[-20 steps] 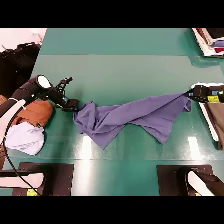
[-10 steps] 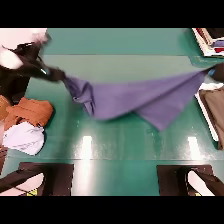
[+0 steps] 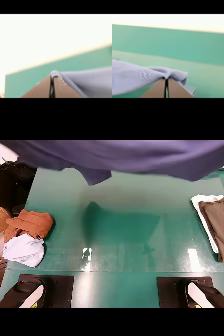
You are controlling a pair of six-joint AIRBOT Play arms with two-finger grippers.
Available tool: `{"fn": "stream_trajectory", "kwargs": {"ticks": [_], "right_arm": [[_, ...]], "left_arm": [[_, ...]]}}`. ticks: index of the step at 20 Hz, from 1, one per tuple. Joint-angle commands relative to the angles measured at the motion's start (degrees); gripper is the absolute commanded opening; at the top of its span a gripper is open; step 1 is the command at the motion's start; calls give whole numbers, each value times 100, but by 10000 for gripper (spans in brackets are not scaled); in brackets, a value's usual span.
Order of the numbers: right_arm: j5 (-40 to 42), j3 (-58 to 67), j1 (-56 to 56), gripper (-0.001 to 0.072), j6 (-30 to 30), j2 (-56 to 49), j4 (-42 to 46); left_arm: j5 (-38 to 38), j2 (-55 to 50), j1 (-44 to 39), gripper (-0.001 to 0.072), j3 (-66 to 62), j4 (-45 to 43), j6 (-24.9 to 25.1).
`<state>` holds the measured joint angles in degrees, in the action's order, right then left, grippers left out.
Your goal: Fold the shirts.
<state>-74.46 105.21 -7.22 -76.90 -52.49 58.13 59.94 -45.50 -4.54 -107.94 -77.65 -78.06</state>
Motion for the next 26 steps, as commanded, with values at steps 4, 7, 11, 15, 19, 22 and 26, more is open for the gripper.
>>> {"fn": "stream_trajectory", "kwargs": {"ticks": [4,7,11,15,19,22,26], "right_arm": [[-811,1086,-2,14,-216,4,647],[-1346,564,-2,14,-625,4,951],[-1342,-1394,-2,14,-713,2,940],[-435,-3746,-2,14,-710,-142,933],[619,-4494,0,14,-629,-1130,881],[1224,-3971,9,15,-592,-1967,590],[1106,-2813,13,198,-553,-2837,284]], "left_arm": [[39,271,4,22,-758,-17,-155],[387,-103,4,22,-564,-13,-210],[1023,-1143,4,22,295,175,-205],[857,-2455,4,23,1497,219,-184],[-63,-3928,4,23,1926,212,-190],[-625,-4433,4,74,1878,199,-361],[-549,-4363,72,543,1847,35,-590]]}}
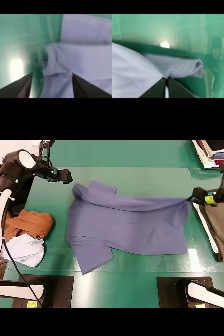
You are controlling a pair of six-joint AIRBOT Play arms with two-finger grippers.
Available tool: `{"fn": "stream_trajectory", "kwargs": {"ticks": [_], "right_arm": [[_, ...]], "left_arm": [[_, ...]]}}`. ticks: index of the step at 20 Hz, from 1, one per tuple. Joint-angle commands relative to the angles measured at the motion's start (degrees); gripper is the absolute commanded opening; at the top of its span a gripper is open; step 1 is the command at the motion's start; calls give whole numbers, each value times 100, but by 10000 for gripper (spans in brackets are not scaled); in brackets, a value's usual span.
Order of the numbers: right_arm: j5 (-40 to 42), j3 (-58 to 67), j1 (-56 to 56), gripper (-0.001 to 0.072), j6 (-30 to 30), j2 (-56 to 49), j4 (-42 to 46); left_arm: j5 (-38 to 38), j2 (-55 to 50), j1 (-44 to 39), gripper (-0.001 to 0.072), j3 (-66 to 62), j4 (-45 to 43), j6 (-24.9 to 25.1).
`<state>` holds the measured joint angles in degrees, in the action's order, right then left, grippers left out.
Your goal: Fold the shirts.
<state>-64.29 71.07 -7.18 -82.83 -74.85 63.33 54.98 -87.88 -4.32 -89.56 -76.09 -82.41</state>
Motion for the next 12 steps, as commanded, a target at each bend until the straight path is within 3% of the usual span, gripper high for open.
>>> {"fn": "stream_trajectory", "kwargs": {"ticks": [1,2,6,12], "right_arm": [[-157,855,4,446,37,-743,-236],[-407,1047,4,473,55,-817,-225],[-660,942,4,450,258,-380,-219],[-619,-560,4,449,343,920,-229]], "left_arm": [[232,-79,142,544,-31,-114,-177],[678,-28,286,543,-92,-111,-184],[2055,490,894,543,267,-114,-223],[1390,2328,1095,543,3578,227,-374]]}}
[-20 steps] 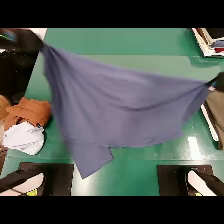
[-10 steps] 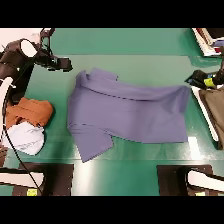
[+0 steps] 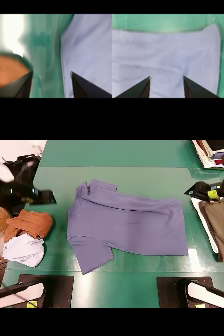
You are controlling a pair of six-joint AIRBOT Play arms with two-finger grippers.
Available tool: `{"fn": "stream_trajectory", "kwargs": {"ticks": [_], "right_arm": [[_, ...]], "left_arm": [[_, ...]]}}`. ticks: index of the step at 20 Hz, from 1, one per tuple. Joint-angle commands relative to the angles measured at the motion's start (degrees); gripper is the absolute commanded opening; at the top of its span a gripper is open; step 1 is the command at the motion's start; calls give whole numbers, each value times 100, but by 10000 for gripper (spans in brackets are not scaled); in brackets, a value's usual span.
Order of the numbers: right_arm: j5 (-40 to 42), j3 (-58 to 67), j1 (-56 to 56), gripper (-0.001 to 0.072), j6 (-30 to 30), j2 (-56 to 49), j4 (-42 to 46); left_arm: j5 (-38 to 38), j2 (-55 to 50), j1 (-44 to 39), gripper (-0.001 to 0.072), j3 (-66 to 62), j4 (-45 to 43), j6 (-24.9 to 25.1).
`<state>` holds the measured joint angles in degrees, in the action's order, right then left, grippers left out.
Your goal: Fold the shirts.
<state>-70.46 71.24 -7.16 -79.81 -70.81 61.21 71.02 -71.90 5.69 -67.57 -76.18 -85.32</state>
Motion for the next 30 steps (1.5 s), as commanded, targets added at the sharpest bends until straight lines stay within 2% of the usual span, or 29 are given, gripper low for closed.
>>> {"fn": "stream_trajectory", "kwargs": {"ticks": [1,5,9,11,15,16,17,18,20,25,27,30], "right_arm": [[9,-752,2,449,39,669,-20],[55,-1158,2,449,37,1152,-22],[33,-1158,2,449,35,1399,-22],[26,-1158,2,449,33,1488,-20],[-85,-1158,2,449,31,1558,-17],[-186,-1158,0,449,33,1554,0],[-304,-1161,0,449,33,1554,76],[-446,-1161,0,449,33,1554,243],[-796,-1272,-57,449,-94,1578,767],[-1104,-2892,-1445,460,-114,2100,793],[-1215,-3554,-2197,599,-111,2271,791],[-1156,-4253,-2824,549,-136,2321,713]], "left_arm": [[-396,942,94,543,1915,426,-79],[-894,1143,94,543,3101,1233,157],[-1362,1143,94,543,3565,1624,258],[-1362,1143,72,542,3609,1950,525],[-1648,1143,-691,541,3609,1978,457],[-1718,1143,-896,485,3609,1978,358],[-1768,1143,-1045,238,3609,1978,323],[-1803,1143,-1078,28,3602,1982,321],[-1749,1143,-1078,23,3482,1941,323],[-1436,1143,-1078,23,2824,1947,463],[-1456,1143,-1078,23,2682,1963,481],[-1506,1143,-1078,23,2649,1967,479]]}}
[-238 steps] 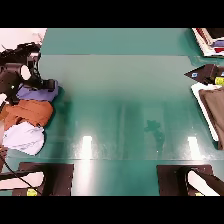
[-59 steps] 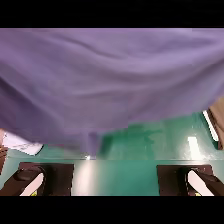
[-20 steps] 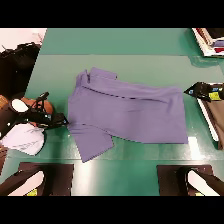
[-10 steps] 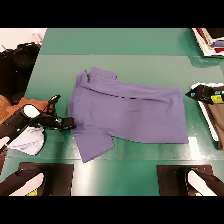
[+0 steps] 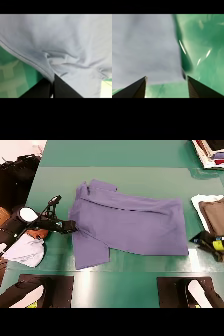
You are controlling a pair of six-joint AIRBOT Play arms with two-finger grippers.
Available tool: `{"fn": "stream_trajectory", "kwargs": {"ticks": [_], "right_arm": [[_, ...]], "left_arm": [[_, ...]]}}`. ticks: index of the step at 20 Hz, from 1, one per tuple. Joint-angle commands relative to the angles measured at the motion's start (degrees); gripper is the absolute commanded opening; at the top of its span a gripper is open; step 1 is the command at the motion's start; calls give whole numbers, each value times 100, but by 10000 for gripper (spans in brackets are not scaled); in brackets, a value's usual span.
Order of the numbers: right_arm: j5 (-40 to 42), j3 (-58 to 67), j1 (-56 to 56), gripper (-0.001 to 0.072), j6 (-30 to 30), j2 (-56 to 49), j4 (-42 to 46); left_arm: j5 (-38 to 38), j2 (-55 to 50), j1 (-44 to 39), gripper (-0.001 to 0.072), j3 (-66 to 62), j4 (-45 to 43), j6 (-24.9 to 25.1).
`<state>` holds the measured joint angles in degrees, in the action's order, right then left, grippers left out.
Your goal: Fold the shirts.
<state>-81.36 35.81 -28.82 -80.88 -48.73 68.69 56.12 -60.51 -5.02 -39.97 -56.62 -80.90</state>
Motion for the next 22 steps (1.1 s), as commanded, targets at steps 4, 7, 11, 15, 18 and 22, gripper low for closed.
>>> {"fn": "stream_trajectory", "kwargs": {"ticks": [4,7,11,15,18,22], "right_arm": [[256,-1167,-485,536,-181,111,-37],[688,-1235,-168,445,-184,114,-457],[1110,-1222,229,370,-363,-184,-619],[1062,-916,820,16,-96,-507,-612],[1132,66,1298,15,-107,-35,-616],[1657,2050,1530,15,-116,815,-608]], "left_arm": [[-20,4,-7,23,-111,9,37],[-20,4,-7,23,-111,9,37],[-11,4,-7,23,-111,9,37],[26,175,-7,22,-170,-109,31],[273,837,-7,21,-872,-669,-280],[839,1631,-7,22,-2909,-1102,-323]]}}
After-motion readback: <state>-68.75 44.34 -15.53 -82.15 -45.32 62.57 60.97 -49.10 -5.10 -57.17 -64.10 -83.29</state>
